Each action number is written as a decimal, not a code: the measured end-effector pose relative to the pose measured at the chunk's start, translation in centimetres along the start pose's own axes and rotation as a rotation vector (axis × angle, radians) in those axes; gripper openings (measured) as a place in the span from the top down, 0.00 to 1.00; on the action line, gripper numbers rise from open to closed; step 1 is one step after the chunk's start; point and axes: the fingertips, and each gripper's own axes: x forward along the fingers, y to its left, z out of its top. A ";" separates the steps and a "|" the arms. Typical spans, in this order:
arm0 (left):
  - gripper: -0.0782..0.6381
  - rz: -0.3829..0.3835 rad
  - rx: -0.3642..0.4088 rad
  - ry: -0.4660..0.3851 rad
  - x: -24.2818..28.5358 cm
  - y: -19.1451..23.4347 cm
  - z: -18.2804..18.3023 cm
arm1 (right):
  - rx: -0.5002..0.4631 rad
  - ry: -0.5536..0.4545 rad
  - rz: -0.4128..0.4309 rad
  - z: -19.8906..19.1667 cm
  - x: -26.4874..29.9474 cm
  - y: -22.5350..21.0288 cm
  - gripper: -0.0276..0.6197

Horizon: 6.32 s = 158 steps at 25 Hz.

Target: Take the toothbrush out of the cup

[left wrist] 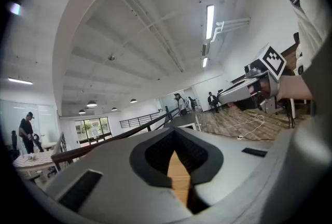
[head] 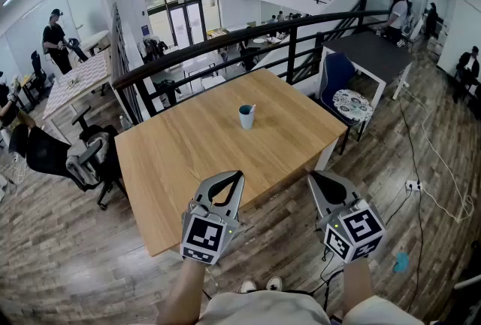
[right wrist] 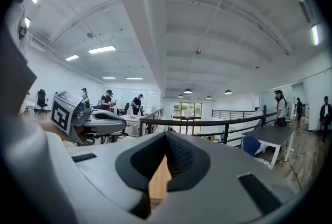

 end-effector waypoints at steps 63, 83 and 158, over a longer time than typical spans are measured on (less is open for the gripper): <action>0.87 0.032 -0.039 0.036 27.1 14.3 -6.9 | 0.028 0.020 0.007 -1.8 24.2 -20.1 0.96; 0.87 -0.015 -0.060 0.094 35.5 25.0 -12.4 | 0.062 0.069 -0.014 -2.3 38.5 -24.0 0.96; 0.78 -0.231 0.087 0.608 47.5 17.7 -37.4 | 0.184 0.310 0.030 -15.9 40.9 -27.6 0.96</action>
